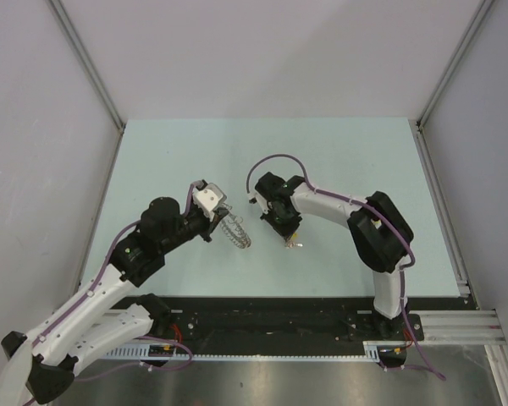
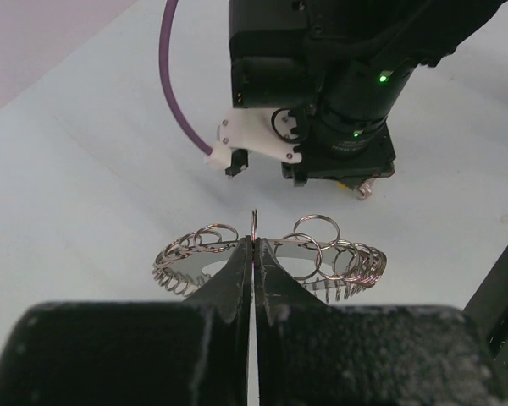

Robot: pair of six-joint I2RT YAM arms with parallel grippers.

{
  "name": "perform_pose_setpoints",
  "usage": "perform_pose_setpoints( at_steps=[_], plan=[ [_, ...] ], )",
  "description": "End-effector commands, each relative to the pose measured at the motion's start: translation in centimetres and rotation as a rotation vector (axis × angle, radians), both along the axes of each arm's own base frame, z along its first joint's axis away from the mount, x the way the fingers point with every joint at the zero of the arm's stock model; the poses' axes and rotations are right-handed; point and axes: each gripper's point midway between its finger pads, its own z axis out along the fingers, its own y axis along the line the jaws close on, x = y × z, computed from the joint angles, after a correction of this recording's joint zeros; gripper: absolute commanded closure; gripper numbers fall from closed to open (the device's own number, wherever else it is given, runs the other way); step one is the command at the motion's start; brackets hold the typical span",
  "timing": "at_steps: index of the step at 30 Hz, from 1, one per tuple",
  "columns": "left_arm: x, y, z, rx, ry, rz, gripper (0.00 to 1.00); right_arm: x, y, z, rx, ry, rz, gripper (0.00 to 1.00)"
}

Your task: Put the keys on the keyring

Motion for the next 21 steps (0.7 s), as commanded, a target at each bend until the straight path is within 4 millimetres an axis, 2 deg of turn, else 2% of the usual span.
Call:
perform_pose_setpoints(
  at_steps=[1, 4, 7, 8, 10, 11, 13, 14, 15, 16, 17, 18, 19, 20, 21],
  plan=[
    [0.5, 0.0, 2.4, -0.041, -0.091, 0.008, 1.00, 1.4, 2.2, 0.8, 0.015, -0.040, 0.053, 0.98],
    [0.5, 0.0, 2.4, -0.040, -0.094, 0.009, 1.00, 2.1, 2.5, 1.4, 0.013, -0.086, 0.044, 0.93],
    [0.5, 0.0, 2.5, -0.045, -0.096, 0.012, 1.00, 2.5, 2.7, 2.8, 0.047, -0.132, 0.020, 0.87],
    [0.5, 0.1, 2.6, -0.045, -0.099, 0.014, 1.00, 2.7, 2.8, 4.2, 0.074, -0.165, 0.009, 0.85],
    [0.5, 0.1, 2.6, -0.045, -0.099, 0.014, 1.00, 2.6, 2.5, 4.6, 0.104, -0.197, 0.002, 0.77],
    [0.6, 0.1, 2.6, -0.046, -0.101, 0.017, 1.00, 2.3, 2.6, 5.9, 0.144, -0.221, 0.001, 0.76],
    [0.5, 0.1, 2.7, -0.048, -0.103, 0.015, 1.00, 2.7, 2.9, 6.8, 0.214, -0.268, -0.008, 0.75],
    [0.5, 0.2, 2.7, -0.050, -0.103, 0.019, 1.00, 1.8, 2.0, 5.7, 0.205, -0.258, -0.012, 0.75],
    [0.5, 0.2, 2.7, -0.048, -0.105, 0.021, 1.00, 1.7, 1.9, 6.8, 0.246, -0.292, -0.019, 0.75],
    [0.6, 0.2, 2.7, -0.048, -0.104, 0.025, 0.99, 2.0, 2.3, 7.0, 0.292, -0.333, -0.021, 0.75],
    [0.6, 0.3, 2.8, -0.049, -0.108, 0.026, 0.99, 1.1, 1.6, 5.7, 0.295, -0.327, -0.019, 0.75],
    [0.7, 0.4, 2.8, -0.048, -0.109, 0.033, 1.00, 0.9, 1.5, 6.3, 0.335, -0.357, -0.024, 0.75],
    [0.6, 0.4, 2.8, -0.047, -0.111, 0.033, 1.00, 1.4, 2.5, 7.1, 0.401, -0.412, -0.018, 0.75],
    [0.7, 0.5, 2.8, -0.046, -0.112, 0.039, 1.00, 0.5, 1.9, 5.6, 0.394, -0.410, -0.013, 0.75],
    [0.7, 0.6, 2.9, -0.048, -0.115, 0.042, 1.00, 0.5, 2.0, 6.0, 0.420, -0.442, -0.007, 0.75]
  ],
)
